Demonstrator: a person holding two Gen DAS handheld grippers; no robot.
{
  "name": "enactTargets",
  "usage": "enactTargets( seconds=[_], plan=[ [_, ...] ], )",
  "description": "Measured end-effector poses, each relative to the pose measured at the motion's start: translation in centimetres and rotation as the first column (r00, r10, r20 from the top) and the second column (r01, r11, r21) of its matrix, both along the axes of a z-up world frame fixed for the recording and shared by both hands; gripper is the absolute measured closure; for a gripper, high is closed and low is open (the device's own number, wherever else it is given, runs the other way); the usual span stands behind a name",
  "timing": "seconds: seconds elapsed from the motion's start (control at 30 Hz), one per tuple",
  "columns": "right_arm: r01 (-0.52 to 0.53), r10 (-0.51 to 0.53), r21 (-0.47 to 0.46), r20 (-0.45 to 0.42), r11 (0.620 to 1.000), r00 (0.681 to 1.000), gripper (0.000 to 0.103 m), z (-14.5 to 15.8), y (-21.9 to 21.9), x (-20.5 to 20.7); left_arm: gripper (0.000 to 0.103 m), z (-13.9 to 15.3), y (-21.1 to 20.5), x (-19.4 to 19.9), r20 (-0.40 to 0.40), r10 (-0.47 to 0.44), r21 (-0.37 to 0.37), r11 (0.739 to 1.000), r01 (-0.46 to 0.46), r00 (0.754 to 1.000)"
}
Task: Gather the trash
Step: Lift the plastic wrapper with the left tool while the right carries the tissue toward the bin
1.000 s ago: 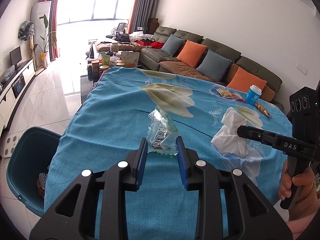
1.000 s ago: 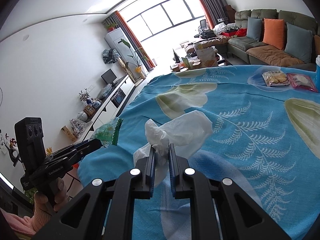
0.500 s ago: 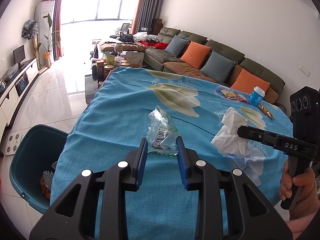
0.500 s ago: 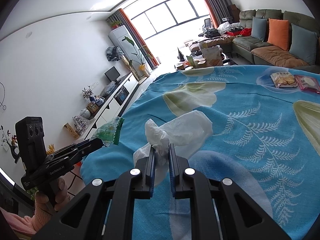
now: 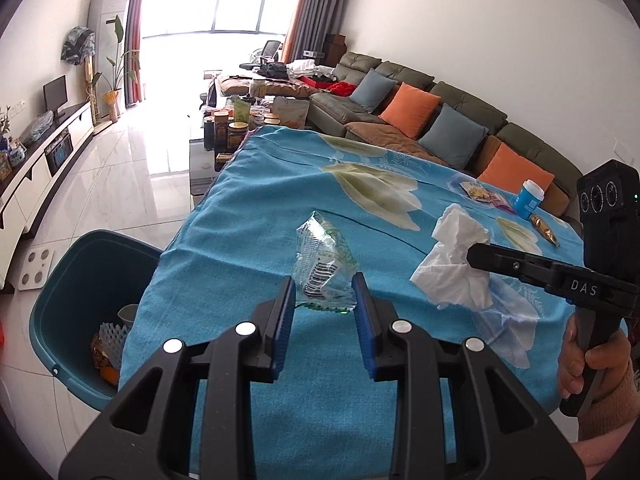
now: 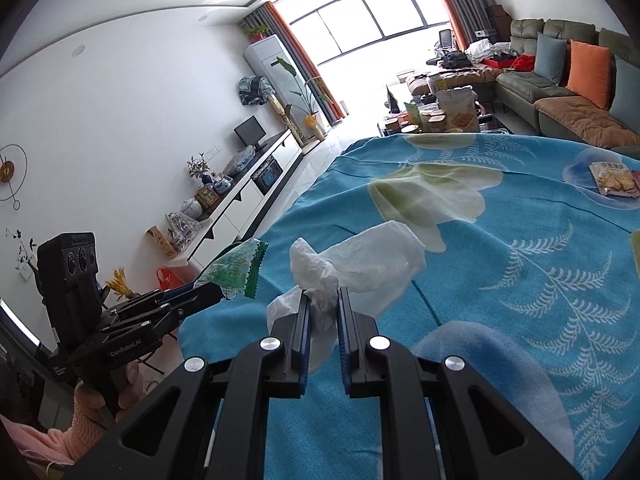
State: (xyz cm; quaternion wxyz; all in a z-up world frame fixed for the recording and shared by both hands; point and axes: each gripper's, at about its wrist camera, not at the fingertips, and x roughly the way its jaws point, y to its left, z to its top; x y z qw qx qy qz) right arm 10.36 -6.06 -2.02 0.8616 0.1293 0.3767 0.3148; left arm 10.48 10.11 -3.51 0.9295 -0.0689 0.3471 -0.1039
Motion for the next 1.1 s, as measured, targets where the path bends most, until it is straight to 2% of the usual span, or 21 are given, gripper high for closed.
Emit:
enactTargets(
  seconds=[0.2, 0.43, 1.1],
  plan=[
    [-0.09, 0.09, -0.009, -0.027, 0.996, 0.996, 0.092, -0.2, 3.1, 1.1, 0.074, -0.2, 1.7, -0.5, -0.023, 0.055, 0.001, 0.999, -0.055, 0.998],
    [-0.149, 0.149, 0.002, -0.061, 0.989, 0.987, 0.092, -0.5, 5.7, 2.1, 0.074, -1.0, 3.6, -0.8, -0.053, 0.103, -0.001, 0.995, -0.103, 0.993],
    [-0.187, 0.187, 0.003, -0.072, 0.982, 0.98, 0.092, -0.3, 7.3, 3.0, 0.074, -0.7, 7.4, -0.5, -0.043, 0.177, -0.037, 0.983, -0.179, 0.983]
  ],
)
